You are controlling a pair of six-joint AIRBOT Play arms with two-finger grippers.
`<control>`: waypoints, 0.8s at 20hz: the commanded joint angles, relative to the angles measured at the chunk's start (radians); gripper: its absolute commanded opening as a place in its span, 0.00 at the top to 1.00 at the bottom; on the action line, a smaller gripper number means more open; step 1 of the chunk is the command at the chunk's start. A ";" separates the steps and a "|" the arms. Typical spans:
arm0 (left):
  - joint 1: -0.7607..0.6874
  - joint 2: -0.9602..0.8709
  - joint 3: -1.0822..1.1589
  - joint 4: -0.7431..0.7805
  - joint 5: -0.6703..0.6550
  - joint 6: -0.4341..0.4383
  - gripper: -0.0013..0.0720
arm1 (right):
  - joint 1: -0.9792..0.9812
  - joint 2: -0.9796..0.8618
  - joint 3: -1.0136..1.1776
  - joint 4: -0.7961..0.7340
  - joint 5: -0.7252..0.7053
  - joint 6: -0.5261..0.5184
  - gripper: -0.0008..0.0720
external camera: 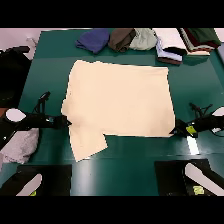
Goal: Fold the shirts.
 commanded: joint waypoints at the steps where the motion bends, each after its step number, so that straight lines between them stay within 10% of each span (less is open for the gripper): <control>1: 0.000 0.077 0.066 -0.002 -0.014 -0.012 0.95 | 0.107 0.100 0.070 0.017 -0.053 0.002 0.97; 16: 0.000 0.293 1.383 0.192 0.023 -0.085 0.95 | 0.163 0.402 1.325 -0.163 0.002 0.038 0.97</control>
